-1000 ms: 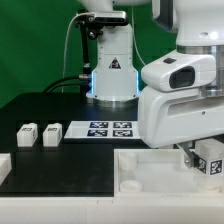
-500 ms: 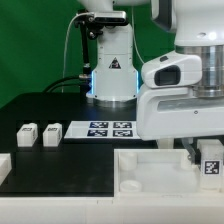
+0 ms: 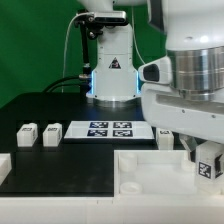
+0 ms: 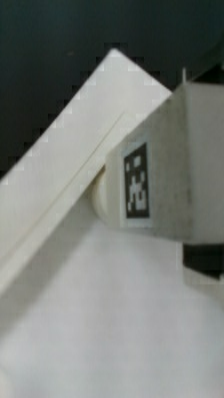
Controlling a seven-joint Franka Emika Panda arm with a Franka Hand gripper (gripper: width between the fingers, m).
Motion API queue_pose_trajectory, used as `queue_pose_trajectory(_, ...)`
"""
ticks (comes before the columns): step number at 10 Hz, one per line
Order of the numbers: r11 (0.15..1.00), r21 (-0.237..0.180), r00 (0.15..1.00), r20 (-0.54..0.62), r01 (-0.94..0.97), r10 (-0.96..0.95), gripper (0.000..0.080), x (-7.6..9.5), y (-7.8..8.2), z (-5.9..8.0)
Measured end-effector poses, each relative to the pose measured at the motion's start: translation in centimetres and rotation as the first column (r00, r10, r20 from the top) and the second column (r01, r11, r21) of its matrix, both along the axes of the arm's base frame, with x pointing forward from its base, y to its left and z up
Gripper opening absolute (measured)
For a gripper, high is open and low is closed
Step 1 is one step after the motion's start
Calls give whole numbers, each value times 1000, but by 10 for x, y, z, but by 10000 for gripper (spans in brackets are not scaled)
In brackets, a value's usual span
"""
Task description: Assemble one leg
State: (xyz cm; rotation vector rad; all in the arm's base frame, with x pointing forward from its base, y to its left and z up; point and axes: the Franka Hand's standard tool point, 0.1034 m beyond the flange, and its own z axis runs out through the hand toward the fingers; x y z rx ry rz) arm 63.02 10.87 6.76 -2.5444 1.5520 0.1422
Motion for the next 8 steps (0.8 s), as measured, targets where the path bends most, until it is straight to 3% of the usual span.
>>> queue_pose_trajectory(3, 947, 23, 947, -4, 322, -322, 294, -3, 1, -1)
queue_pose_trajectory(4, 883, 38, 884, -32, 468, -467, 294, -4, 2, -1)
queue_pose_trajectory(5, 844, 41, 845, -47, 535, -533, 294, -5, 5, -1)
queue_pose_trajectory(6, 876, 43, 877, -33, 480, -478, 294, -5, 5, -1)
queue_pose_trajectory(8, 891, 44, 892, -28, 452, -451, 536, -5, 6, -2)
